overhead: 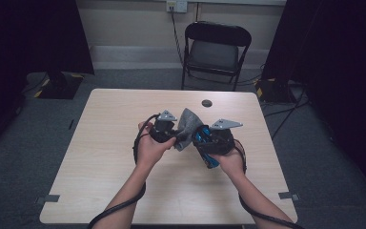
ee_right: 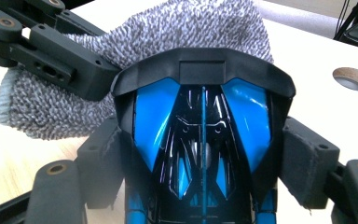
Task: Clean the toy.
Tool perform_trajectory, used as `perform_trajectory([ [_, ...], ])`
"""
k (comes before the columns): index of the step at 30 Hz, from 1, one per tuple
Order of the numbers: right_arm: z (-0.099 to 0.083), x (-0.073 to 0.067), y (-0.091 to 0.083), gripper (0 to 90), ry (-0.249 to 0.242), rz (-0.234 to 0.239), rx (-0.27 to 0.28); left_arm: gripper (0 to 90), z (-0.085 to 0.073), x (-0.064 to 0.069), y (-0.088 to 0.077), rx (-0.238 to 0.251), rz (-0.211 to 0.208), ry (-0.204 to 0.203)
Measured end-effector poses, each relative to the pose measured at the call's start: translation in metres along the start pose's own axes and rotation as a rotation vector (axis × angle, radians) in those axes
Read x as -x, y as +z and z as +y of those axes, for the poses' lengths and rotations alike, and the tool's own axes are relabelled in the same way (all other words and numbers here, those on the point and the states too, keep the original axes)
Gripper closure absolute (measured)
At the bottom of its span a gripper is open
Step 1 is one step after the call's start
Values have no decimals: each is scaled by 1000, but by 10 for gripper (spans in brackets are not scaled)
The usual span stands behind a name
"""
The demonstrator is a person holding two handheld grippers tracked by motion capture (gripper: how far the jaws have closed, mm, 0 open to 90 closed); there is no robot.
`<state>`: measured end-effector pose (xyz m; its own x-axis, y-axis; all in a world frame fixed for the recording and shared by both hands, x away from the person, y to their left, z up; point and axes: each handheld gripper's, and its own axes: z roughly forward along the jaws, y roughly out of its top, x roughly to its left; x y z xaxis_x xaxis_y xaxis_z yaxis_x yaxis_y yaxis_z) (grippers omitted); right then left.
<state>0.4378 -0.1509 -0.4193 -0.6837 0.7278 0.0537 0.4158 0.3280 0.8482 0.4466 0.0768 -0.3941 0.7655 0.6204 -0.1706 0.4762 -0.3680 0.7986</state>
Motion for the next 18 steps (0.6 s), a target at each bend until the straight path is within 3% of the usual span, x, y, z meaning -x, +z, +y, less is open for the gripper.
perform_trajectory([
  [18, 8, -2, 2, 251, -7, -7, 9, 761, -5, 1, 3, -26, 3, 20],
])
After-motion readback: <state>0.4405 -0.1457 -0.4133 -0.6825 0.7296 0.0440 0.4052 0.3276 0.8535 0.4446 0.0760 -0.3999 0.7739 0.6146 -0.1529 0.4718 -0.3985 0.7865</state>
